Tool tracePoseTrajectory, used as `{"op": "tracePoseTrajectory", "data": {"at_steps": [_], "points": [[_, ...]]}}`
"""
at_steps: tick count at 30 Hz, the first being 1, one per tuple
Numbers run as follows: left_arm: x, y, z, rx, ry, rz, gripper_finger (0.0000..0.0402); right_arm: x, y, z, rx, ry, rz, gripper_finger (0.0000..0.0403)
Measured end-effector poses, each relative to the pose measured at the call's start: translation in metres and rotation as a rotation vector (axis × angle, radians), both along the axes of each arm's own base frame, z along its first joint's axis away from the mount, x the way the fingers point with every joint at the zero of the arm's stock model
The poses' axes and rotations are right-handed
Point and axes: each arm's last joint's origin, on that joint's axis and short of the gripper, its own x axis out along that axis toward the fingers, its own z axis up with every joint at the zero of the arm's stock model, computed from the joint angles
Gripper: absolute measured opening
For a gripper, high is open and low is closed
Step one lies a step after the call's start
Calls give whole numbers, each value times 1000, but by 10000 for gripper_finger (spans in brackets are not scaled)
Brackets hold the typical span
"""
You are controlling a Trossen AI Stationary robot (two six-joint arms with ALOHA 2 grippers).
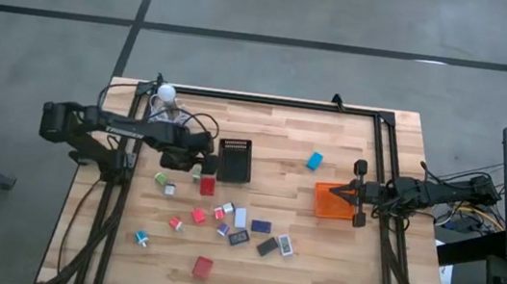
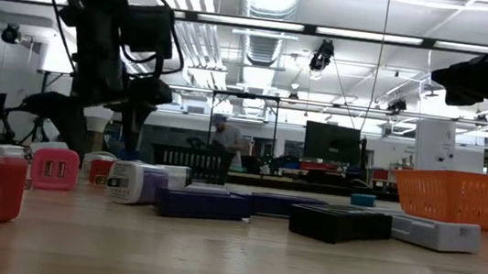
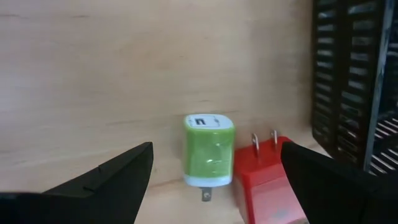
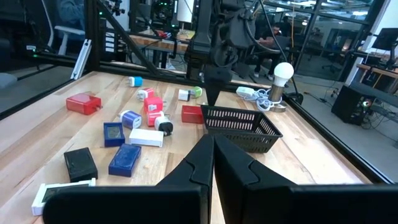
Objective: Pick & Place Office items
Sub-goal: Put the right green charger adapter in the black bin
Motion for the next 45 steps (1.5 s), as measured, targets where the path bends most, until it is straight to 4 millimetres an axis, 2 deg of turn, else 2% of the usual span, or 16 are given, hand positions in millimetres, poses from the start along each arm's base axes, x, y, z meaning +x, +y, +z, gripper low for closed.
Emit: {"op": "tracePoseTrajectory", "data": {"at_steps": [11,23,38,45], "points": [[5,3,-14,-69,22,-15,346,0,0,0,0,0,0,8],[4,7,-14,-71,22,-4,241,0,0,0,0,0,0,9],[2,6,-16,-112,20,-15,140,0,0,0,0,0,0,9],[3,6,-16,-110,16,-17,138,0,0,0,0,0,0,8]]}}
